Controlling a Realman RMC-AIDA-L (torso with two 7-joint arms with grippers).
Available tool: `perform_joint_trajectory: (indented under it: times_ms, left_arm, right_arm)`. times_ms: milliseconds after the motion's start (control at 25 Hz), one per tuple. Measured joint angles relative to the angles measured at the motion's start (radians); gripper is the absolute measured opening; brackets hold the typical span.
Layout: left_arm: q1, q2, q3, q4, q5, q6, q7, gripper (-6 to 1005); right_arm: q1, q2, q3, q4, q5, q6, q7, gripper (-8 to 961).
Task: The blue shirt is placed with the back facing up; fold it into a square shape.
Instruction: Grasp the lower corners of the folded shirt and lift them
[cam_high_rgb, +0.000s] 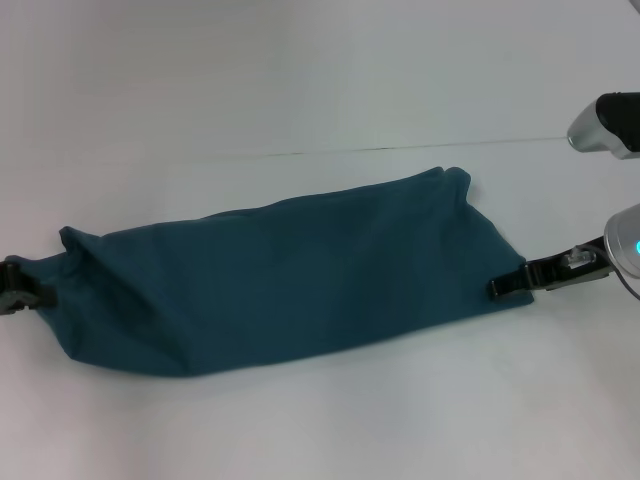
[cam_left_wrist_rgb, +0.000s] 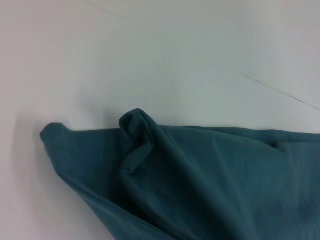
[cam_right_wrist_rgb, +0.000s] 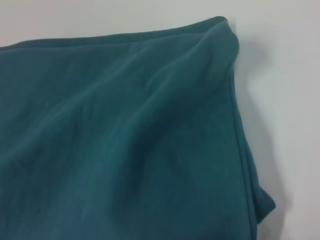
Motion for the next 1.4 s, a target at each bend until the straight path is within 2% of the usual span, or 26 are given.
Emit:
perform_joint_trajectory:
  times_ms: [280,800,1000,1240,1400]
  left_arm:
    - [0.0,-0.002,0.0,-0.006,0.0,-0.007,0.004,27]
    - [0.002,-0.004,0.003,-0.006,0.001,-0.01,0.007,28]
    - [0.002,-0.004,0.004,-0.009,0.002,-0.011,0.009,28]
    - [0.002,0.0,0.0,-0.022,0.002,-0.008,0.017,28]
    - [0.003,0.004,-0.001,-0.025,0.002,-0.003,0.021,28]
  right_arm:
    - [0.004,0.002,-0.008,0.017,0.019,0.021,-0.011,927]
    - [0.037,-0.002,-0.002,0.095,0.028,0.051,-0.04,758]
    - [0.036,-0.006,-0.001,0.097,0.046,0.042,-0.058,517]
    - [0.029,-0.013,0.001,0.092,0.077,0.005,-0.078,275]
    - [0.027,-0.018,0.001,0.088,0.077,-0.023,-0.087,189]
